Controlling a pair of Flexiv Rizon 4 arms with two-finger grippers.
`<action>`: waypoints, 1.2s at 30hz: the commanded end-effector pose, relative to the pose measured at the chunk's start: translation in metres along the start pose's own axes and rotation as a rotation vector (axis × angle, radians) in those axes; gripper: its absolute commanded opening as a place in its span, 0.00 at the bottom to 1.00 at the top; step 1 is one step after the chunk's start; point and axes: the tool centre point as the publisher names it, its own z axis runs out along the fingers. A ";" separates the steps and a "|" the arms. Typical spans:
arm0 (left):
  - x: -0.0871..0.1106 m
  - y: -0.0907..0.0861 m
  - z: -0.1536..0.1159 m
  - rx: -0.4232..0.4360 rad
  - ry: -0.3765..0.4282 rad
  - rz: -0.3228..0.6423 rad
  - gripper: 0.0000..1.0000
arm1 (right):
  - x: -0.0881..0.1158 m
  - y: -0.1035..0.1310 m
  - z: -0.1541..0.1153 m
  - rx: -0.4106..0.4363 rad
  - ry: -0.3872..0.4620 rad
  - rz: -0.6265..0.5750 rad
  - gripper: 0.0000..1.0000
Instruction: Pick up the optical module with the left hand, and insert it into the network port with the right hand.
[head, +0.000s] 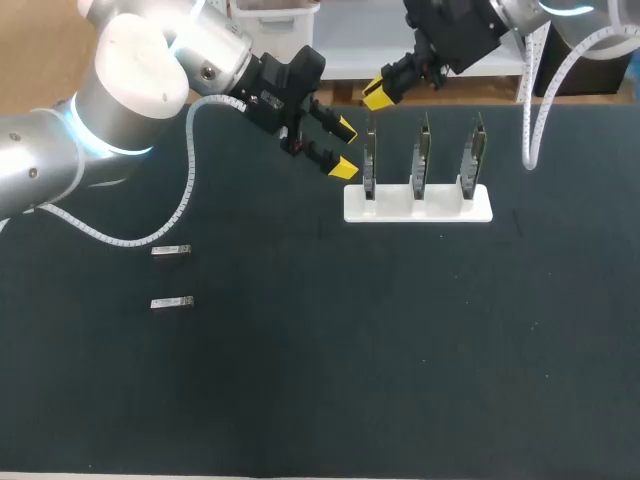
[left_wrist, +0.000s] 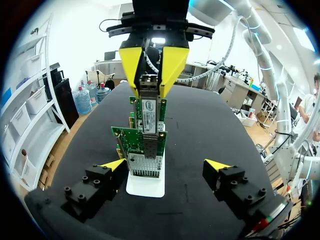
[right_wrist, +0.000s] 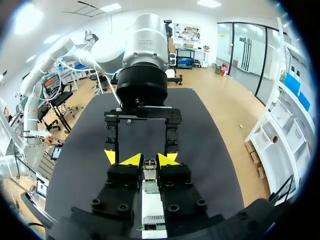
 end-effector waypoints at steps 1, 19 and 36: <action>0.000 0.000 0.000 -0.001 0.003 -0.001 1.00 | 0.001 0.000 0.000 0.003 -0.002 0.003 0.00; 0.000 0.000 0.000 -0.001 0.003 -0.001 1.00 | 0.005 0.002 0.004 -0.001 -0.001 0.017 0.00; 0.000 0.000 0.000 -0.001 0.003 -0.001 1.00 | 0.011 0.000 0.006 -0.008 0.005 0.025 0.00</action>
